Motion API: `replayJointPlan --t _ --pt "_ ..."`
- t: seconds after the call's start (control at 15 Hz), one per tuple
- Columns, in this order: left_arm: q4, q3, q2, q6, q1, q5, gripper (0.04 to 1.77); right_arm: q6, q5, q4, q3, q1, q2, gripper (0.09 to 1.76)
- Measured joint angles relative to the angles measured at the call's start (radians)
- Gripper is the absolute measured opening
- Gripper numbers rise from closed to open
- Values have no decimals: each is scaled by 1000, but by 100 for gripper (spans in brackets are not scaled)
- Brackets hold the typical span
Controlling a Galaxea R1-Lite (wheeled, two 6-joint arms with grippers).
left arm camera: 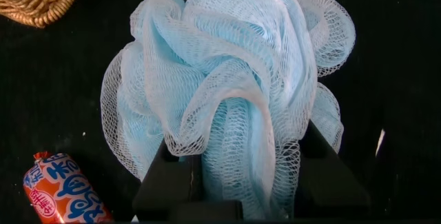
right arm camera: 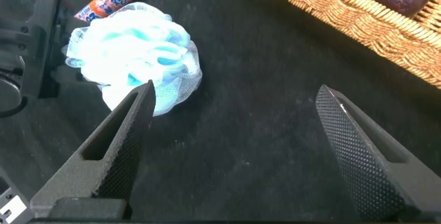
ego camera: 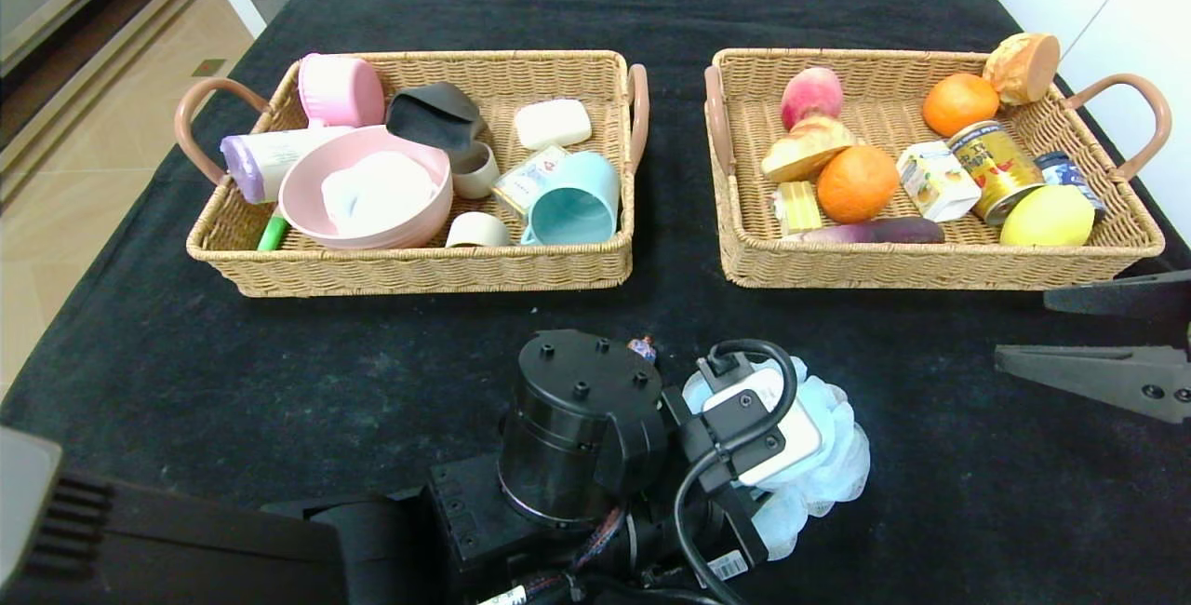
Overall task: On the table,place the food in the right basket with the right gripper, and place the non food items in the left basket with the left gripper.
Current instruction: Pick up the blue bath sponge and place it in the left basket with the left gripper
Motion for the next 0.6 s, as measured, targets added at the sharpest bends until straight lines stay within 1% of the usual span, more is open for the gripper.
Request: replayJointPlan --t 0.13,0.6 --pt "1 4 -2 0 0 1 65 0 0 0 0 -1 0 170" --pt "13 3 -22 -1 -4 3 55 -1 0 0 0 0 0 170"
